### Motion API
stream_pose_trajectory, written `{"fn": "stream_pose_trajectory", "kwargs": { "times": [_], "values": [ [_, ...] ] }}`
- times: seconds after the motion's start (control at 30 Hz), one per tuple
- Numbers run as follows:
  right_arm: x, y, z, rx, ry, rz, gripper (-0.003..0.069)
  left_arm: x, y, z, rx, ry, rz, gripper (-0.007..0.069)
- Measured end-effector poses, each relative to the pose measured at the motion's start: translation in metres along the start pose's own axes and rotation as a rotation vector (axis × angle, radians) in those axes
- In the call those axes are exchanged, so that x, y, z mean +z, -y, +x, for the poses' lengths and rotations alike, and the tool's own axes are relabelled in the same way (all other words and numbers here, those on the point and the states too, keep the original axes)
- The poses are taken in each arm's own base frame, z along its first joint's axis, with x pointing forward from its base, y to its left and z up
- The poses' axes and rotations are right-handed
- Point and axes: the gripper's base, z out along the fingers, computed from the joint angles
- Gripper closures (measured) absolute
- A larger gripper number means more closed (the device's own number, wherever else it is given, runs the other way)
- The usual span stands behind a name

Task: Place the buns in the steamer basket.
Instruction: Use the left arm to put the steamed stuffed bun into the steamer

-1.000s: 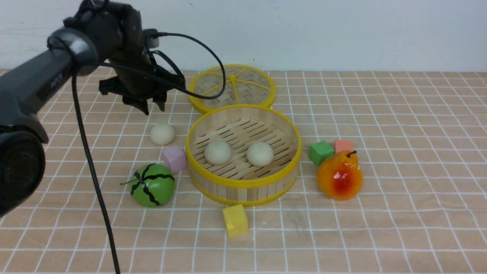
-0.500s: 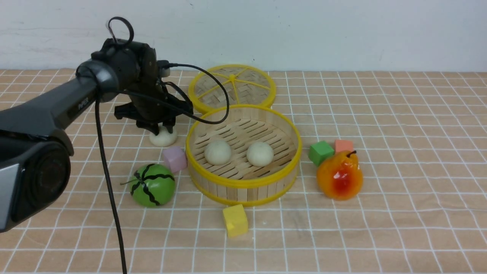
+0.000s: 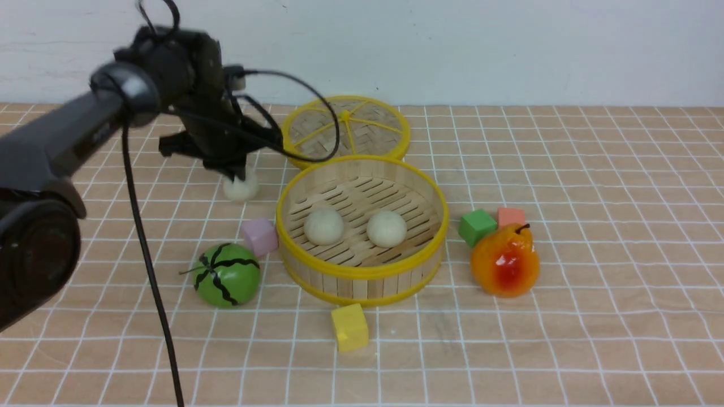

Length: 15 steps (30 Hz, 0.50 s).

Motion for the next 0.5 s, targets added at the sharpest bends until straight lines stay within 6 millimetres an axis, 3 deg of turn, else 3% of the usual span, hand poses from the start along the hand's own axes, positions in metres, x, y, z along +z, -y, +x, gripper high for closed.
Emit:
{"fn": "stream_pose_trajectory", "kwargs": {
  "times": [0.1, 0.13, 0.23, 0.33, 0.5],
  "values": [
    [0.000, 0.000, 0.000, 0.000, 0.000, 0.000, 0.0418, -0.036, 0.036, 0.001, 0.076, 0.050, 0.080, 0.0634],
    [0.000, 0.000, 0.000, 0.000, 0.000, 0.000, 0.0418, -0.038, 0.039, 0.002, 0.078, 0.052, 0.090, 0.0634],
    [0.000, 0.000, 0.000, 0.000, 0.000, 0.000, 0.0418, -0.049, 0.085, 0.016, 0.153, 0.067, 0.172, 0.0634],
    [0.000, 0.000, 0.000, 0.000, 0.000, 0.000, 0.0418, -0.035, 0.110, 0.030, 0.181, 0.045, 0.200, 0.0634],
    [0.000, 0.000, 0.000, 0.000, 0.000, 0.000, 0.0418, -0.004, 0.123, 0.040, 0.156, 0.046, 0.195, 0.0609]
  ]
}}
